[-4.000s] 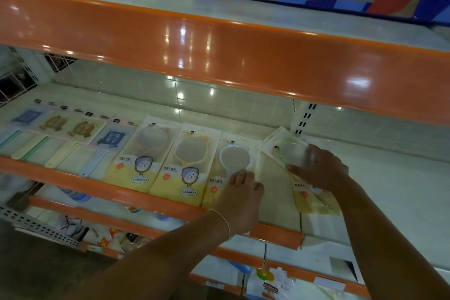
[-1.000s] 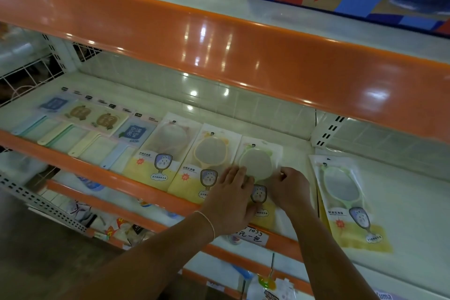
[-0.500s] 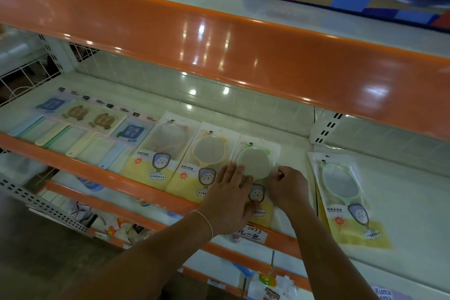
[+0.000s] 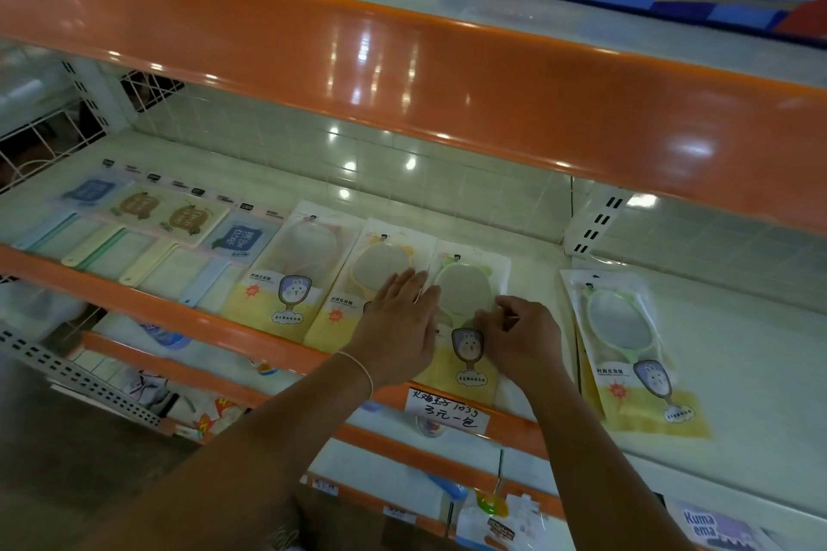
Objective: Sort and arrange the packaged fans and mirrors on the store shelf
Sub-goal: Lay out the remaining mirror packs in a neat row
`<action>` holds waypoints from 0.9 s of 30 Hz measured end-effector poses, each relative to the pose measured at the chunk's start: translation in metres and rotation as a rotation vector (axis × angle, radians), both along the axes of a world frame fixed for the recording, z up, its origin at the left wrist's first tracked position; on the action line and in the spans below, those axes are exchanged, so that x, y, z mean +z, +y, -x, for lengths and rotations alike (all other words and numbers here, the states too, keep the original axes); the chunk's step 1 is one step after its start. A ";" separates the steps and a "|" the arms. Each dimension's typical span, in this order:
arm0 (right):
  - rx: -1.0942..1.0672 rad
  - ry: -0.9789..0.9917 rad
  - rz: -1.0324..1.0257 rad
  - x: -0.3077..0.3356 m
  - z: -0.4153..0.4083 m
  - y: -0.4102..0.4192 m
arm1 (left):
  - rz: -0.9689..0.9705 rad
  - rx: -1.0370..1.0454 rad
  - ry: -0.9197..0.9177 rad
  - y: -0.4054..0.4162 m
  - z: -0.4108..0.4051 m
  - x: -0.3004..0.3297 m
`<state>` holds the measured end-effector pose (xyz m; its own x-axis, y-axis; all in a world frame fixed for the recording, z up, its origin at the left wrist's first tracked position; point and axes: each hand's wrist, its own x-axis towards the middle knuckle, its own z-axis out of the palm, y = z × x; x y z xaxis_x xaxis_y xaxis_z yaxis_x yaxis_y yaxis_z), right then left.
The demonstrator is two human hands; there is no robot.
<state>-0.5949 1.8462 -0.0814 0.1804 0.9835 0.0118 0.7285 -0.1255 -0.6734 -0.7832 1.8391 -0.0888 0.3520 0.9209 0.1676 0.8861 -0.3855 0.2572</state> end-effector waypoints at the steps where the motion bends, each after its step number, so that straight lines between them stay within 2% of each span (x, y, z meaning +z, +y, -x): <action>1: 0.001 -0.003 0.002 -0.002 0.000 0.000 | -0.002 -0.002 0.006 -0.001 0.000 -0.001; 21: 0.032 -0.021 -0.029 -0.005 -0.001 -0.012 | 0.034 -0.001 0.084 -0.004 -0.002 -0.007; 27: -0.078 -0.075 -0.062 0.011 -0.033 -0.009 | 0.028 -0.045 0.096 -0.003 -0.019 0.006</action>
